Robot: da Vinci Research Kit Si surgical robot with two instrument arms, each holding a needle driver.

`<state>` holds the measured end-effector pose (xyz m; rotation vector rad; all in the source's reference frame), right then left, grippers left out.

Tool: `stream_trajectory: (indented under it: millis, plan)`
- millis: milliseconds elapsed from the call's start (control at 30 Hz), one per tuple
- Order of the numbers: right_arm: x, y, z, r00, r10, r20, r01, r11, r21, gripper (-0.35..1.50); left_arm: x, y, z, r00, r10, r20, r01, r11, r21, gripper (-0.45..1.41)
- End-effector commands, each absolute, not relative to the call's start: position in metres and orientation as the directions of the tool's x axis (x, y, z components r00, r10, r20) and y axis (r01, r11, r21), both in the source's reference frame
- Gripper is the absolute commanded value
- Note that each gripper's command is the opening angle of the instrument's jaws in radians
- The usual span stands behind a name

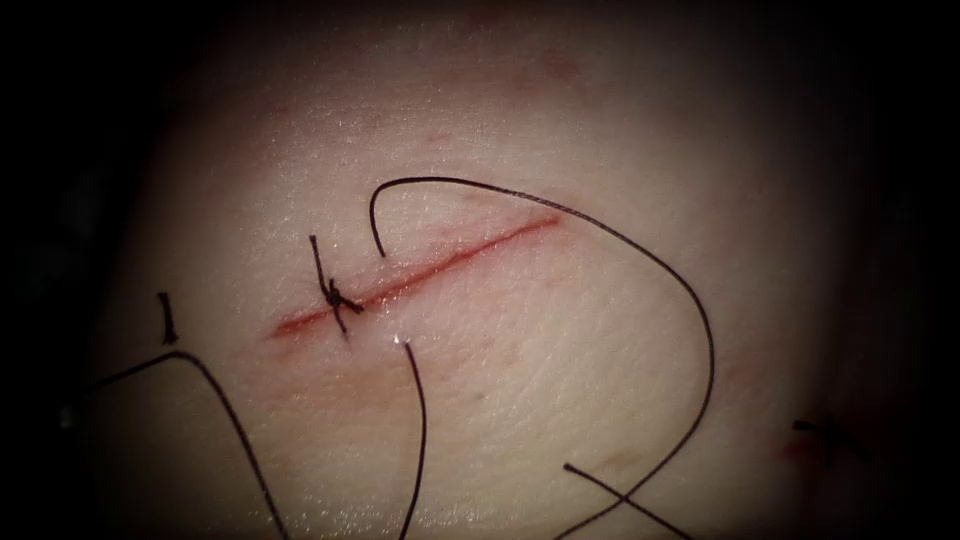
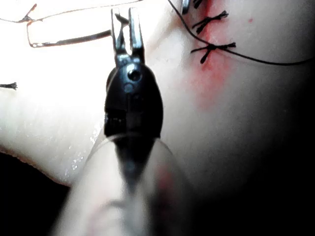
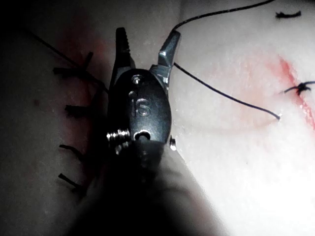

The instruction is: Wound Closure

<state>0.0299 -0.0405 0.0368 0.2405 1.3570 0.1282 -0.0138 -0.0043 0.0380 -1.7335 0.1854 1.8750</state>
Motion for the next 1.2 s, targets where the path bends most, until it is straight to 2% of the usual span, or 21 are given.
stream_trajectory:
  millis: [33,200,333,767,967,1167,1200]
  plan:
    - [0.0296,-0.041,0.038,0.222,0.215,-0.951,0.041,0.972,0.229,1.11,-0.0125,-0.005,0.038,0.009,0.306,-0.952,-0.527,-0.808,-0.265,-0.45]
    - [0.0274,-0.038,0.039,0.267,0.145,-0.953,-0.001,0.989,0.15,1.11,-0.0079,-0.005,0.037,-0.027,0.285,-0.958,-0.618,-0.758,-0.208,-0.45]
    - [0.0265,-0.035,0.041,0.283,0.131,-0.95,-0.069,0.991,0.116,1.08,-0.0073,-0.005,0.038,-0.065,0.282,-0.957,-0.651,-0.739,-0.173,-0.45]
    - [0.0292,-0.032,0.049,0.351,0.196,-0.916,-0.181,0.974,0.14,1.13,-0.0094,-0.005,0.038,-0.054,0.259,-0.964,-0.638,-0.752,-0.166,-0.45]
    - [0.0295,-0.031,0.051,0.348,0.239,-0.906,-0.217,0.961,0.17,1.06,-0.0089,-0.005,0.039,-0.054,0.257,-0.965,-0.636,-0.754,-0.165,-0.45]
    - [0.0311,-0.031,0.05,0.307,0.294,-0.905,-0.211,0.949,0.236,0.79,-0.0091,-0.005,0.039,-0.054,0.257,-0.965,-0.637,-0.753,-0.165,-0.45]
    - [0.0313,-0.031,0.05,0.299,0.304,-0.904,-0.208,0.946,0.249,0.64,-0.0092,-0.005,0.039,-0.055,0.257,-0.965,-0.637,-0.753,-0.164,-0.45]
